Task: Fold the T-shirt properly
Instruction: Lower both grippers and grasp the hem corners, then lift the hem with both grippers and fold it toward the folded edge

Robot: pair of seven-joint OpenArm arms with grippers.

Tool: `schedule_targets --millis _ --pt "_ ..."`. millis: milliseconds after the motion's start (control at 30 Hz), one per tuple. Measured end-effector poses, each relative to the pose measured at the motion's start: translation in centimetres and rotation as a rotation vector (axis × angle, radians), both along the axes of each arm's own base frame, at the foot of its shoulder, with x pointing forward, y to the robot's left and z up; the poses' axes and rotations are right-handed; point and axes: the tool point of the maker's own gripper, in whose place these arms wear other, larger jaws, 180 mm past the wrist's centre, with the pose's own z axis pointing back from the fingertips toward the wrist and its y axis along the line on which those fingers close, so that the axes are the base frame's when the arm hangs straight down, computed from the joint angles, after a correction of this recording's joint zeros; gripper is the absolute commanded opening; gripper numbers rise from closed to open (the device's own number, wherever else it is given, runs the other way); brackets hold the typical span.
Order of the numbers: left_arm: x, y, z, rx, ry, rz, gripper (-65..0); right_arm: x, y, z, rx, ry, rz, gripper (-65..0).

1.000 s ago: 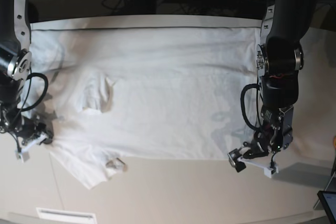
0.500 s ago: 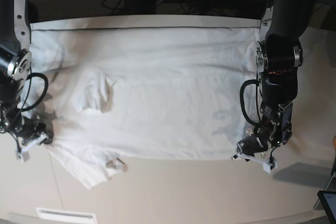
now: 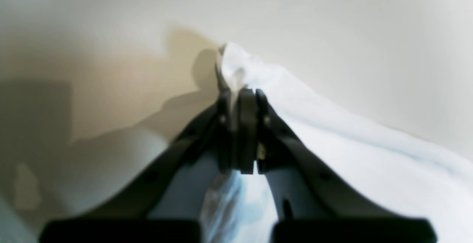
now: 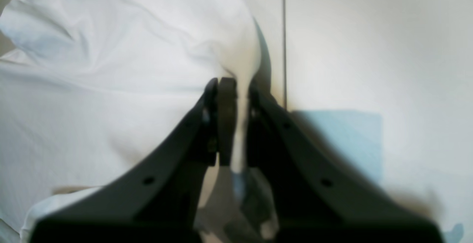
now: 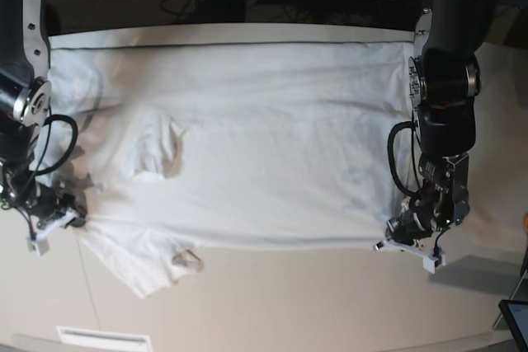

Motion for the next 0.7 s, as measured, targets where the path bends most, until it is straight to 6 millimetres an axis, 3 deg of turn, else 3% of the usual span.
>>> schedule_targets --millis 100,300,567,700 --pt "0.3 -0.4 1.2 0.013 -0.027 -0.027 -65.0 0.4 -0.1 0.6 -0.031 -0.022 0.015 -65.0" --pt "0.0 -1.4 3.0 0.035 -0.053 -0.082 -65.0 2.0 -1.1 3.8 -0.103 -0.128 0.027 -65.0" --pt "-2.6 -1.9 2.6 0.076 -0.029 -0.141 -65.0 0.9 -1.2 2.6 -0.104 -0.079 0.034 -65.0" --pt "-3.4 -1.8 3.9 0.106 -0.049 -0.173 -65.0 0.7 -1.5 2.5 -0.108 -0.075 0.033 -65.0"
